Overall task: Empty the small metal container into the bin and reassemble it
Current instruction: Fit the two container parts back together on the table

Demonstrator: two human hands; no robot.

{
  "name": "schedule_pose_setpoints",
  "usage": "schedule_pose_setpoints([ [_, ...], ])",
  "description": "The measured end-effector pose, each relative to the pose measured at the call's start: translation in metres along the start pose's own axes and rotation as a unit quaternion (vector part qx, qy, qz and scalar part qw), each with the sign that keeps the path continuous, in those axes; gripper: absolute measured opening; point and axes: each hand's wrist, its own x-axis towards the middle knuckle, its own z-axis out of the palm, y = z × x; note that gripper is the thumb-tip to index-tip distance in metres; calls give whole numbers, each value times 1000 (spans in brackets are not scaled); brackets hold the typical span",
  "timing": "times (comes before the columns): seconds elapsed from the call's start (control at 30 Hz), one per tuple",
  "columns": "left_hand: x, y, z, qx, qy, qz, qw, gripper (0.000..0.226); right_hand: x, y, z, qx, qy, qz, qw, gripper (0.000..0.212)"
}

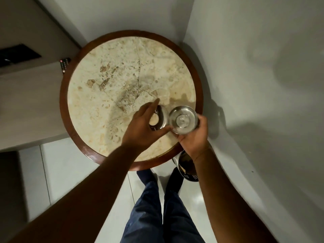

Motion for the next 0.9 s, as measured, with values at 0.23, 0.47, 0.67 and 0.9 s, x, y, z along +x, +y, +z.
schedule_pose_setpoints([
  [0.23, 31, 8, -19, 62, -36, 8, 997, 107, 14, 15, 58, -29, -65, 69, 995, 56],
  [0.47, 34, -8, -23, 67, -27, -10, 997, 109, 19, 28, 75, -23, -102, 102, 989, 50],
  [0.67, 34, -15, -22, 70, -24, -9, 997, 110, 23, 41, 78, -38, -113, 113, 986, 64],
  [0.9, 37, -38, -28, 91, 23, -33, 995, 101, 37, 46, 96, -163, -39, 53, 984, 63],
])
